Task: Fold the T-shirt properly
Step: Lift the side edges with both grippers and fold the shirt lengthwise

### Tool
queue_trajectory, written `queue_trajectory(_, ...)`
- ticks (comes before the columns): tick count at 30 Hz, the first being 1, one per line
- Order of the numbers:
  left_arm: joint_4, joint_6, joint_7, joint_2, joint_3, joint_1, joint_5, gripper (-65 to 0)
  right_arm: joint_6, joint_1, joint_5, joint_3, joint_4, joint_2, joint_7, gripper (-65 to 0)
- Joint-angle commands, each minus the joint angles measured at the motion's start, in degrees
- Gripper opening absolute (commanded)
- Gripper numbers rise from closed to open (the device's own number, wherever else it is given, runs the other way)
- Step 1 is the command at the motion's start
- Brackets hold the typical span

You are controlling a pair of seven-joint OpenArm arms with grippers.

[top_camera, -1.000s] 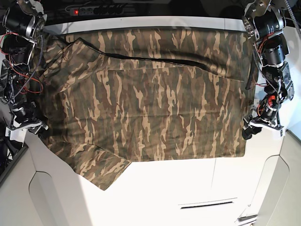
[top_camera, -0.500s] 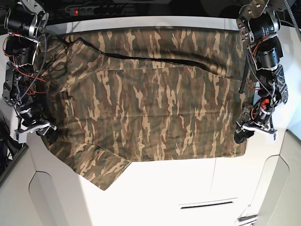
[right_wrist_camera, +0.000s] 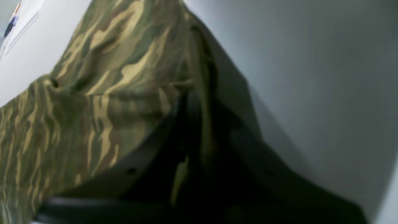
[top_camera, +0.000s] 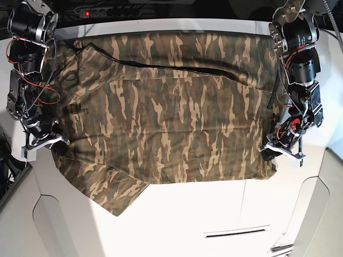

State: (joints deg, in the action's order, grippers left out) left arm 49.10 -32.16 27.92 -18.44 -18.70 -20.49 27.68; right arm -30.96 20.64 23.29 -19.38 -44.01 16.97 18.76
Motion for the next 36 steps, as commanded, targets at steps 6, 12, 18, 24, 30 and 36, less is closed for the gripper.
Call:
queue_trajectory(6,3.0,-6.8,4.7,-2.8,0.0,-3.7,4.2,-65.0,-2.5,0.7,-0.3,0.1,-4.4,0.5,5.0,-65.0)
queue_trajectory(12,9.7,-7.8,11.4,-4.6,0.0,-3.0,6.3,-65.0,-2.5,0.3,0.9,0.1,-14.3,0.7,15.9,-65.0)
queue_trajectory(18,20.6,-7.8,12.7,-4.6,-0.1,2.5,6.4,-65.0,-2.4,-0.5,6.9,0.1,-22.0,3.2,24.9,-65.0)
queue_trajectory(24,30.4,-7.8,12.7,-4.6,-0.2,9.2,6.4,-65.0,-2.4,-1.2,14.9,0.1,-25.4,7.1,33.0,-65.0)
queue_trajectory(30,36.2,-7.3,13.3,-4.6,-3.7,14.6,8.4,-65.0,-2.5,-6.1,19.2,0.0,-29.0,10.6,34.2,-65.0)
queue_trajectory(36,42.7,-7.8,15.5,-4.6,-6.1,19.3,9.0,-65.0,-2.5,-11.8,20.5,-0.9,-33.0,11.0,34.2,-65.0)
